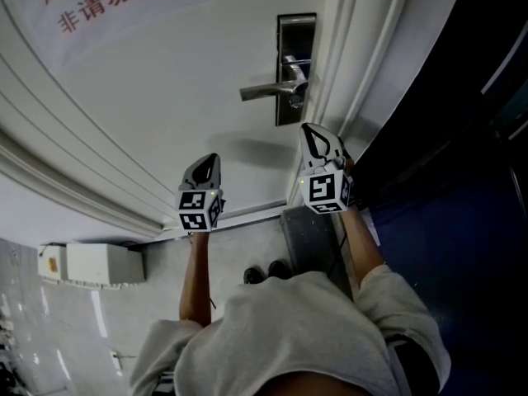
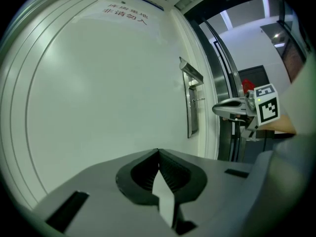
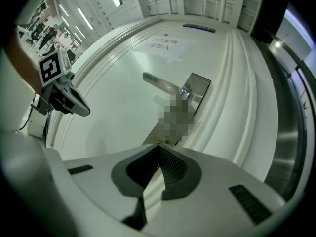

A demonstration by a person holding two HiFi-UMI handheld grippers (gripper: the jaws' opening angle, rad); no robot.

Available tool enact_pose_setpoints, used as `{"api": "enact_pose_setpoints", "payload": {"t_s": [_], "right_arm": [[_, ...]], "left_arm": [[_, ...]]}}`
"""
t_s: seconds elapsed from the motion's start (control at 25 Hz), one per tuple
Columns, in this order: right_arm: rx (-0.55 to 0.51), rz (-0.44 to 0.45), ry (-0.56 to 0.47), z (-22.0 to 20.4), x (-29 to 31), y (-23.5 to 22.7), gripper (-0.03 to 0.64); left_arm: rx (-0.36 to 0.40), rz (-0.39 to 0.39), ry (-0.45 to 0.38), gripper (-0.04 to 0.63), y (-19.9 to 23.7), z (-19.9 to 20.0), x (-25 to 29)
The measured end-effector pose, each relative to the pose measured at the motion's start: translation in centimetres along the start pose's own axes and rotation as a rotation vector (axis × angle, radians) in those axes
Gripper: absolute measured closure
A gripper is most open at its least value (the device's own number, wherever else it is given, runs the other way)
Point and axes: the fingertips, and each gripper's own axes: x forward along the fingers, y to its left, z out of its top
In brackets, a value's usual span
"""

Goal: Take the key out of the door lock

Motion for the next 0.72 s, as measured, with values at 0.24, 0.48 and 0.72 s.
{"api": "enact_pose_setpoints", "payload": {"t_s": [0.24, 0.48, 0.72], "right_arm": [[-0.19, -0.018, -0.018, 2.3, 0.6, -1.7, 0.594], [-0.503, -0.036, -0.001, 2.6, 1.1, -1.4, 0.594], [-0.825, -0.065, 0.03, 2.4, 1.7, -1.4, 0.594]], "left_arm": [[-0.006, -0.012, -0.005, 0.577, -0.3, 0.2, 0.4], [-0.01, -0.015, -0.007, 0.577, -0.1, 0.1, 0.5], [-0.018, -0.021, -0.003, 0.577, -0.1, -0.3, 0.6]]}}
